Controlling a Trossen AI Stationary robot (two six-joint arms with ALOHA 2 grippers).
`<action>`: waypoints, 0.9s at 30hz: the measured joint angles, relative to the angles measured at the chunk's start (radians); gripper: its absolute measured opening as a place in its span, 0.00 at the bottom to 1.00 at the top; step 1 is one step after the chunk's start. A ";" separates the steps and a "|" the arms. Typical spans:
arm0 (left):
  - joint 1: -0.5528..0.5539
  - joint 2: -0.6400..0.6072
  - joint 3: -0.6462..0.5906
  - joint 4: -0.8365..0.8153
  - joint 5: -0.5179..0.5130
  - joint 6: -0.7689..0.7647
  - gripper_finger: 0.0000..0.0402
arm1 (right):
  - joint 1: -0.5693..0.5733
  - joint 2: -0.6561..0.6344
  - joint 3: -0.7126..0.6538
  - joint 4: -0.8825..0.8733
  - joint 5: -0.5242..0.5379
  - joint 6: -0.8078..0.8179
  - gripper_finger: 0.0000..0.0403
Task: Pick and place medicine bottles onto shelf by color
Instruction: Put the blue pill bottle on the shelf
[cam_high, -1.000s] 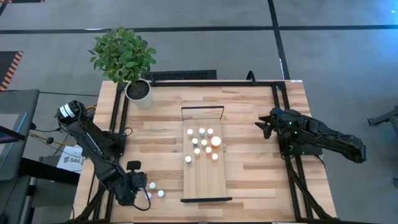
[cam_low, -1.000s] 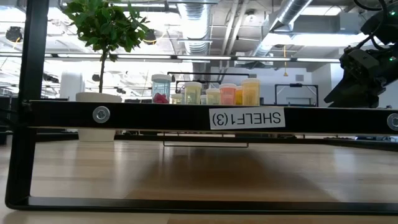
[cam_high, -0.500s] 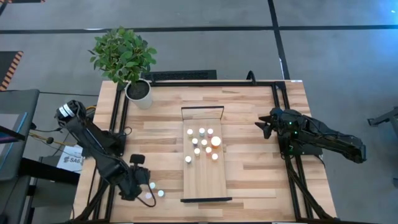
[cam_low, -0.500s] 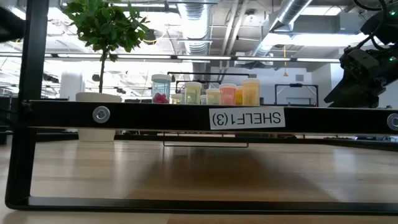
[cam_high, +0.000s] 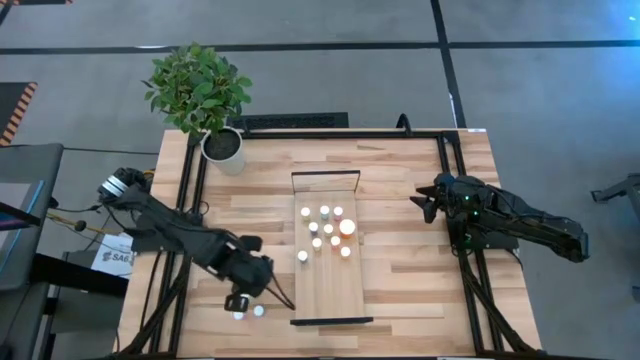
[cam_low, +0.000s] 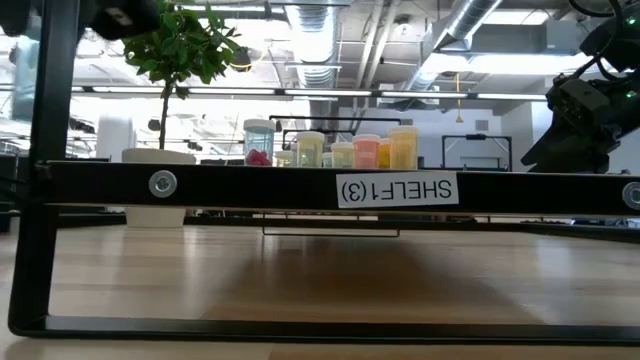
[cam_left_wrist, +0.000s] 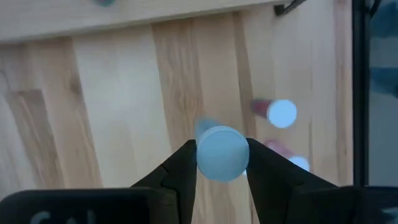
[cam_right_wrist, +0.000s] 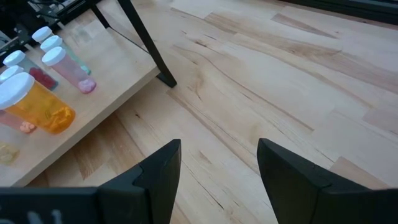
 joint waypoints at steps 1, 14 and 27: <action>0.008 0.024 0.024 -0.014 0.000 0.017 0.26 | 0.000 0.000 0.000 0.000 0.000 0.000 0.58; 0.121 0.262 0.342 -0.041 0.032 0.186 0.26 | 0.000 0.000 0.000 0.000 0.000 0.000 0.58; 0.200 0.443 0.554 -0.065 0.061 0.234 0.26 | 0.000 0.000 0.000 0.000 0.000 0.000 0.58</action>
